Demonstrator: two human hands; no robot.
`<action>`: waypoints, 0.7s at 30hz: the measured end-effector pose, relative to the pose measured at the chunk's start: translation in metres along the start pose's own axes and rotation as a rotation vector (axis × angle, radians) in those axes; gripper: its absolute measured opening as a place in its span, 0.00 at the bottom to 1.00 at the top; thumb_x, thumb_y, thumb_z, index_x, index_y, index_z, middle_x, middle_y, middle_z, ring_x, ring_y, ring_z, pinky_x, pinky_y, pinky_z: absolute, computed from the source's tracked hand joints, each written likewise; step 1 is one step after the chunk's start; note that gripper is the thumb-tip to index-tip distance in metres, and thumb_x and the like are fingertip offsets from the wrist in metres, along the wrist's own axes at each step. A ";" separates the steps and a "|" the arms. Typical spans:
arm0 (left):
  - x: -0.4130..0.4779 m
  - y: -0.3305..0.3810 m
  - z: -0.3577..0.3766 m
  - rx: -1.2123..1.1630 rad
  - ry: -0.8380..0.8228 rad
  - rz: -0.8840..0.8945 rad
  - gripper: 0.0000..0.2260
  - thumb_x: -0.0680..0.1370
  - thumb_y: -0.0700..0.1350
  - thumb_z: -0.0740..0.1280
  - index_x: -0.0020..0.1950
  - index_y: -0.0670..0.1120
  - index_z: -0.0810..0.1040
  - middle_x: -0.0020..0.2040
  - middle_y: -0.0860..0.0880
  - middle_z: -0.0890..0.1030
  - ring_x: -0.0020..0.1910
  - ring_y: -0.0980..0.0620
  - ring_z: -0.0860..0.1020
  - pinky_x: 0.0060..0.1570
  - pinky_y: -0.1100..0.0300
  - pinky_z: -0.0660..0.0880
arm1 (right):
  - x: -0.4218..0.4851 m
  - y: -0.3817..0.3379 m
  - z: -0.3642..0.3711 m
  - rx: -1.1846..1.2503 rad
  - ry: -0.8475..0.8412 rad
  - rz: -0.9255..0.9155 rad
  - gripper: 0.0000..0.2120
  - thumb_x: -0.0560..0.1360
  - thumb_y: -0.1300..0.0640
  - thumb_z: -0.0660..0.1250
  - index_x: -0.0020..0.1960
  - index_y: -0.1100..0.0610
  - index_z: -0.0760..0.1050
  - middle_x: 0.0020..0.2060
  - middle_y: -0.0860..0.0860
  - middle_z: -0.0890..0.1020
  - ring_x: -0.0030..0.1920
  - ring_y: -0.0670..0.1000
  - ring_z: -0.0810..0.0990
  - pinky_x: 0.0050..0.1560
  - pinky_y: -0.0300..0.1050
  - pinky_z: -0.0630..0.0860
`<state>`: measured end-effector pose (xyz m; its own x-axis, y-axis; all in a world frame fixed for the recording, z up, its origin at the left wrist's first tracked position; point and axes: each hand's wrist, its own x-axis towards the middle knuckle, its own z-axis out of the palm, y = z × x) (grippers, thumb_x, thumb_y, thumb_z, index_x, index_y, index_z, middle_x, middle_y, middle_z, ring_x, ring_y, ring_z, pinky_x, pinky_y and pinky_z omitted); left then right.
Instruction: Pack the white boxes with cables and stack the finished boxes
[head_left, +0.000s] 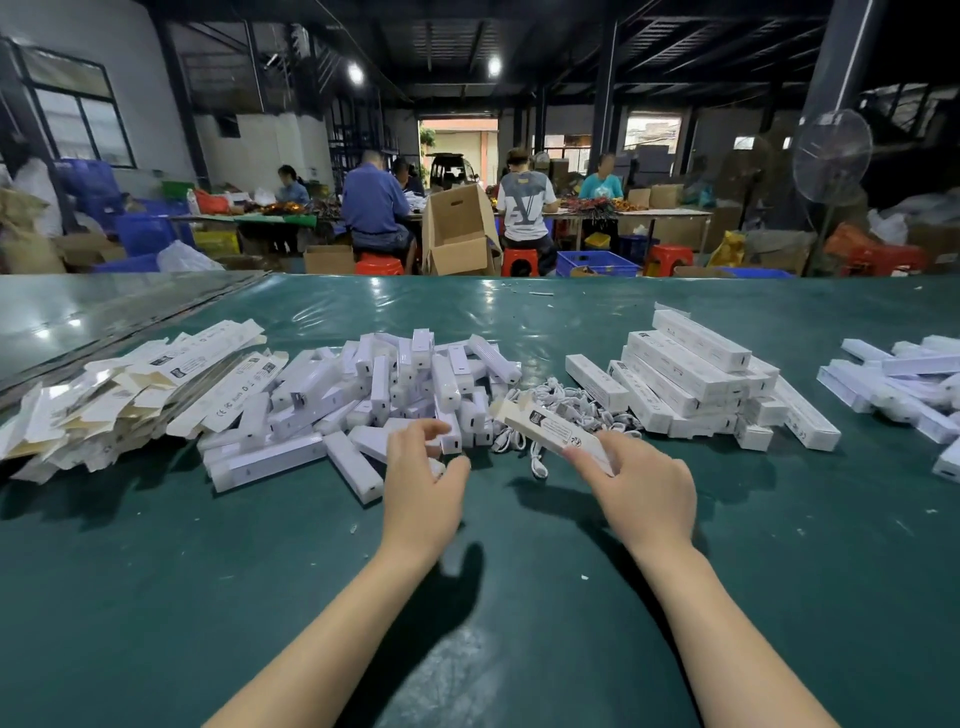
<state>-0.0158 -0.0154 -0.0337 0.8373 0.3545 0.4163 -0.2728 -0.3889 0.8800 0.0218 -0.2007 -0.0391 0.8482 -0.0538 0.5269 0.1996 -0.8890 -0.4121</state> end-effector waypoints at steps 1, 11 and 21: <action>0.004 -0.003 0.002 0.069 -0.057 -0.041 0.10 0.73 0.34 0.63 0.48 0.49 0.72 0.50 0.49 0.75 0.47 0.51 0.74 0.45 0.64 0.67 | 0.001 0.002 0.000 -0.034 -0.009 0.040 0.19 0.74 0.36 0.57 0.40 0.51 0.71 0.38 0.49 0.80 0.43 0.56 0.77 0.44 0.47 0.64; 0.022 -0.004 0.063 1.047 -0.425 0.324 0.18 0.79 0.44 0.56 0.67 0.58 0.68 0.63 0.50 0.71 0.63 0.46 0.67 0.57 0.51 0.61 | 0.005 0.007 0.003 -0.063 -0.034 0.086 0.19 0.75 0.37 0.56 0.49 0.51 0.75 0.47 0.50 0.82 0.50 0.54 0.78 0.49 0.47 0.64; 0.002 -0.007 0.025 0.890 -0.408 0.245 0.10 0.76 0.56 0.63 0.54 0.56 0.77 0.53 0.51 0.72 0.56 0.51 0.71 0.48 0.58 0.57 | 0.005 -0.001 0.003 0.061 -0.084 0.005 0.19 0.73 0.37 0.59 0.46 0.52 0.76 0.40 0.49 0.82 0.43 0.56 0.77 0.40 0.44 0.60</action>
<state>-0.0003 -0.0337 -0.0448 0.9491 -0.0732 0.3062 -0.1454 -0.9645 0.2204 0.0269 -0.1986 -0.0381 0.8870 -0.0171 0.4614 0.2230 -0.8592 -0.4605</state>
